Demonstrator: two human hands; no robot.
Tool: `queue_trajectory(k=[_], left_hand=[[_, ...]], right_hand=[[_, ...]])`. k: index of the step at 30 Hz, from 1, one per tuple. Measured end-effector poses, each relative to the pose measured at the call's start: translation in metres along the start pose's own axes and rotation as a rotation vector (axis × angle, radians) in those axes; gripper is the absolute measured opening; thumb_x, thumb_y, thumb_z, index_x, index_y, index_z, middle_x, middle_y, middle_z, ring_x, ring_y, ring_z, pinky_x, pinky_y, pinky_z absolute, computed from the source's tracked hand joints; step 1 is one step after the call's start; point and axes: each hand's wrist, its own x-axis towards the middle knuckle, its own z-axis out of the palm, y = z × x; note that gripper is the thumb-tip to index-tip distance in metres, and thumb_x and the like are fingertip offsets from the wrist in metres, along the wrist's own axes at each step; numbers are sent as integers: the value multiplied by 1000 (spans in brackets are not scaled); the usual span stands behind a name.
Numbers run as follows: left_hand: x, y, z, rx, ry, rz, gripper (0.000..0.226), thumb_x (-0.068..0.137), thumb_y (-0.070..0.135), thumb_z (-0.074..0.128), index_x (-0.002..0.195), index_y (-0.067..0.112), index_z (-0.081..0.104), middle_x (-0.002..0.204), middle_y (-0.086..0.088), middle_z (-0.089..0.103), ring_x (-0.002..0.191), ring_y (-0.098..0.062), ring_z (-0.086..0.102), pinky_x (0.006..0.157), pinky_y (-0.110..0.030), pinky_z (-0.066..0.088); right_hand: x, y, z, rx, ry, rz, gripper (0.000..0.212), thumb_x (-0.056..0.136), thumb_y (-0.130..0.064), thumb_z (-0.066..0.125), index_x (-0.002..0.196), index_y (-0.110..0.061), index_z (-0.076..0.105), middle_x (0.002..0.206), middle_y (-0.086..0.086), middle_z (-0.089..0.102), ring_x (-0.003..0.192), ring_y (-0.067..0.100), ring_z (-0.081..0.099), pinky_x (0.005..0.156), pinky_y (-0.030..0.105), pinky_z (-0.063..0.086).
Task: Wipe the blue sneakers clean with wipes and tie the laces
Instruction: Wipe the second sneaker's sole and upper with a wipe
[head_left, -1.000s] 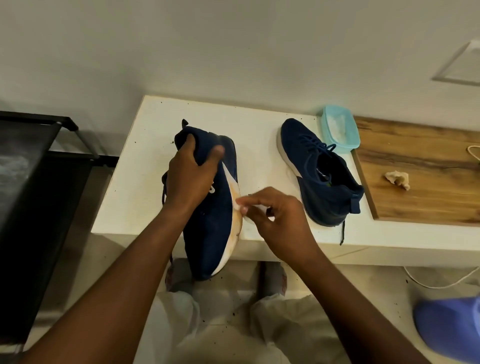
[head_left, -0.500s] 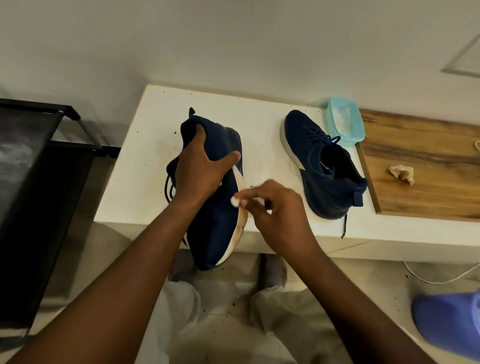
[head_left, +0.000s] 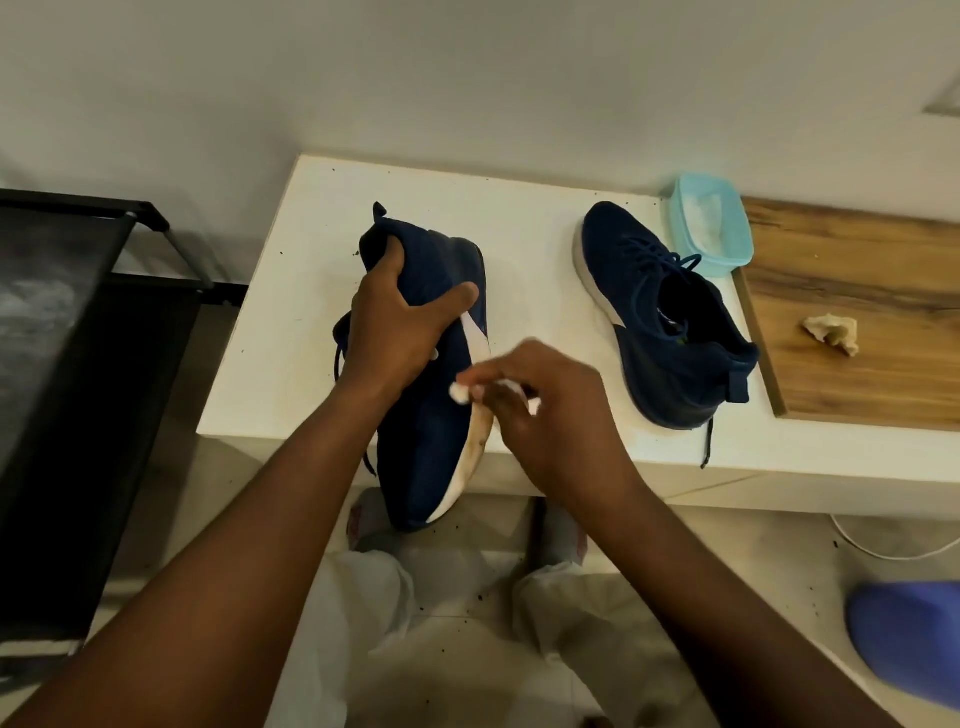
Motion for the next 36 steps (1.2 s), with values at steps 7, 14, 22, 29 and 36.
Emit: queue_trajectory(k=[7, 14, 22, 29, 36], left_hand=[[-3, 4, -2, -1, -2, 0, 84, 79, 50, 80, 150, 24, 42, 141, 6, 58, 126, -16, 57, 103, -40, 53], [-3, 7, -11, -121, -25, -30, 68, 83, 35, 82, 142, 23, 51, 125, 10, 64, 109, -5, 64, 81, -20, 57], [-2, 4, -11, -151, -20, -21, 62, 79, 40, 83, 133, 24, 57, 124, 10, 66, 111, -8, 64, 93, -35, 59], [-2, 8, -15, -177, -23, -44, 53, 81, 30, 84, 128, 24, 59, 113, 13, 68, 97, 3, 67, 73, -15, 55], [-1, 9, -13, -168, -8, -40, 57, 80, 33, 83, 130, 26, 57, 113, 17, 65, 101, 1, 64, 74, -14, 53]], right_hand=[[33, 6, 17, 133, 122, 134, 14, 94, -13, 67, 101, -18, 78, 95, -10, 69, 90, -9, 58, 81, 3, 42], [-8, 3, -2, 116, -39, -9, 18, 88, -7, 74, 99, -19, 80, 88, -12, 69, 86, 4, 64, 73, 9, 45], [35, -4, 1, 300, 101, 221, 16, 85, -20, 78, 99, -12, 78, 89, -4, 76, 81, 11, 71, 74, 28, 60], [26, 1, -24, 1047, 58, 600, 25, 88, 2, 68, 113, -2, 66, 110, 16, 71, 99, 31, 72, 84, 45, 60], [25, 3, -14, 118, 27, 256, 11, 86, -19, 77, 95, -25, 74, 89, -13, 71, 81, 5, 67, 74, 23, 58]])
